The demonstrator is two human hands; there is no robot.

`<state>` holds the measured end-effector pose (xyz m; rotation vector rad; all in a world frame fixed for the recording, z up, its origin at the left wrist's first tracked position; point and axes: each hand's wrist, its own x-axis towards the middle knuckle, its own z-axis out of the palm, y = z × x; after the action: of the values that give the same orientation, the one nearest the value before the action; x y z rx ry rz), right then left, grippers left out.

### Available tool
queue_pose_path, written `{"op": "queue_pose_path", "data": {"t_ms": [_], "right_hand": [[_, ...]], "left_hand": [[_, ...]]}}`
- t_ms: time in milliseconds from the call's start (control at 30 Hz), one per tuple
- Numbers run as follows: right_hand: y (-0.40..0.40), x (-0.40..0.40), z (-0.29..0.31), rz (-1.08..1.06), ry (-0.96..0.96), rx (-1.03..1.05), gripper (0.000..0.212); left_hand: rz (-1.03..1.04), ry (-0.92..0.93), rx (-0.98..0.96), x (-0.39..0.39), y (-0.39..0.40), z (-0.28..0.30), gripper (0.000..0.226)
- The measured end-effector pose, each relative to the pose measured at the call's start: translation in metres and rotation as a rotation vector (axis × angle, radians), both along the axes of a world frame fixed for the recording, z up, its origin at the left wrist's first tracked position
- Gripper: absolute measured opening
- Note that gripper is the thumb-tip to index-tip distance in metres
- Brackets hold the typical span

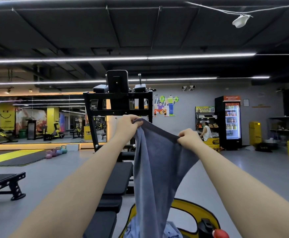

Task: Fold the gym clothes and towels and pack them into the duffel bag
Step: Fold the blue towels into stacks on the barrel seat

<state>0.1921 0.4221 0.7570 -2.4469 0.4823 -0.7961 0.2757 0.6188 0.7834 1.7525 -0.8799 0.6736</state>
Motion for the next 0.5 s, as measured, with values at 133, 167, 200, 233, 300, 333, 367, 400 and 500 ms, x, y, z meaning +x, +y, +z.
{"op": "queue_pose_path", "data": {"t_ms": [133,167,200,233,300,333,367,400,500], "right_hand": [[-0.008,0.003,-0.004,-0.077,-0.076,0.003,0.015],[-0.01,0.002,-0.005,-0.099,-0.091,0.002,0.015],[-0.013,0.001,-0.006,-0.115,-0.103,0.003,0.015],[-0.015,0.0,-0.007,-0.127,-0.117,0.004,0.017],[-0.017,-0.004,-0.008,-0.141,-0.145,0.006,0.02],[-0.016,-0.006,-0.009,-0.139,-0.16,0.011,0.02],[-0.015,-0.007,-0.009,-0.13,-0.179,0.02,0.02],[-0.012,-0.007,-0.01,-0.115,-0.204,0.03,0.019],[-0.002,-0.009,-0.012,-0.088,-0.314,0.043,0.022]], "left_hand": [[0.064,-0.009,0.01,0.005,0.013,0.0,0.015],[0.082,-0.009,0.005,0.007,0.016,-0.001,0.015],[0.106,-0.011,0.007,0.008,0.02,-0.001,0.014],[0.131,-0.016,0.017,0.01,0.023,-0.002,0.015],[0.181,-0.024,0.073,0.013,0.028,-0.005,0.015],[0.222,-0.037,0.134,0.013,0.029,-0.007,0.016],[0.272,-0.057,0.208,0.012,0.03,-0.008,0.017],[0.315,-0.078,0.267,0.01,0.03,-0.009,0.019],[0.364,-0.09,0.298,0.006,0.031,-0.012,0.021]]}}
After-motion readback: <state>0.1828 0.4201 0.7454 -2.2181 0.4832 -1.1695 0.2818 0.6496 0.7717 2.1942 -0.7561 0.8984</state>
